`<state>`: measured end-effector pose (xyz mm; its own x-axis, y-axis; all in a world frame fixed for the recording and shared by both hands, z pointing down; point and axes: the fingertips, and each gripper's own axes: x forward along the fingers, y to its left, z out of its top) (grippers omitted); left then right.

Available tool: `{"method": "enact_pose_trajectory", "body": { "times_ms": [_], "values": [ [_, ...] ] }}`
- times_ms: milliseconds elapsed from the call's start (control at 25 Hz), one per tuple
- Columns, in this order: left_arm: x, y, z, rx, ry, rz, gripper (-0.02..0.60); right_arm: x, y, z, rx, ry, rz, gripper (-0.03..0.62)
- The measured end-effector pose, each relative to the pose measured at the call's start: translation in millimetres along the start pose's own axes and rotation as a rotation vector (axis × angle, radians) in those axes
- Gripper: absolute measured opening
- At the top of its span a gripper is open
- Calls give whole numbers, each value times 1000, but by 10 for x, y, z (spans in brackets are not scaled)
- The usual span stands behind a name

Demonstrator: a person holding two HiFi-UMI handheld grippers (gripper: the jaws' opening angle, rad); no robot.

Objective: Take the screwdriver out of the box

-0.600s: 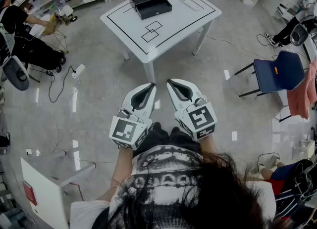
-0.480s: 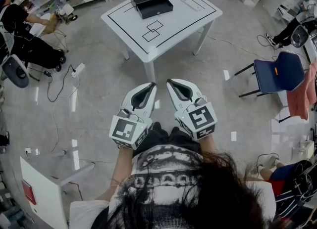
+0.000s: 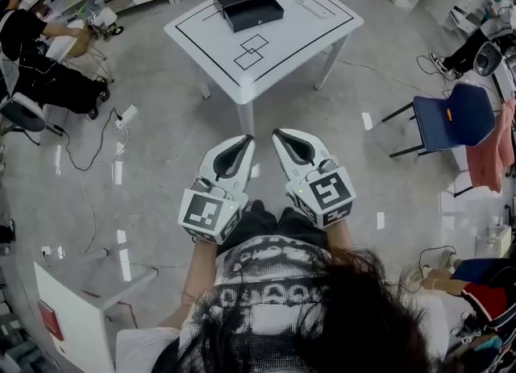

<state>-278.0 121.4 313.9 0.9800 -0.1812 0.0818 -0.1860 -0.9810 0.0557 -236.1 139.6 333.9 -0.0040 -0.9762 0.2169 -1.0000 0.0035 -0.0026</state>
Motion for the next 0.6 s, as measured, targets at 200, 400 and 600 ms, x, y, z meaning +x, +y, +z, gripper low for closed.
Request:
{"method": "enact_pose_trajectory", "body": {
  "times_ms": [200,400,600],
  "values": [
    [9,139,3,4,-6,-22,0,123,13,-42,9,11,-21,-2],
    [38,288,-15,-10,-6,-48,0,259,11,-58,11,28,-44,-2],
    [99,381,-51,-32,3,-64,0,330,-14,-49,17,43,-56,-2]
  ]
}}
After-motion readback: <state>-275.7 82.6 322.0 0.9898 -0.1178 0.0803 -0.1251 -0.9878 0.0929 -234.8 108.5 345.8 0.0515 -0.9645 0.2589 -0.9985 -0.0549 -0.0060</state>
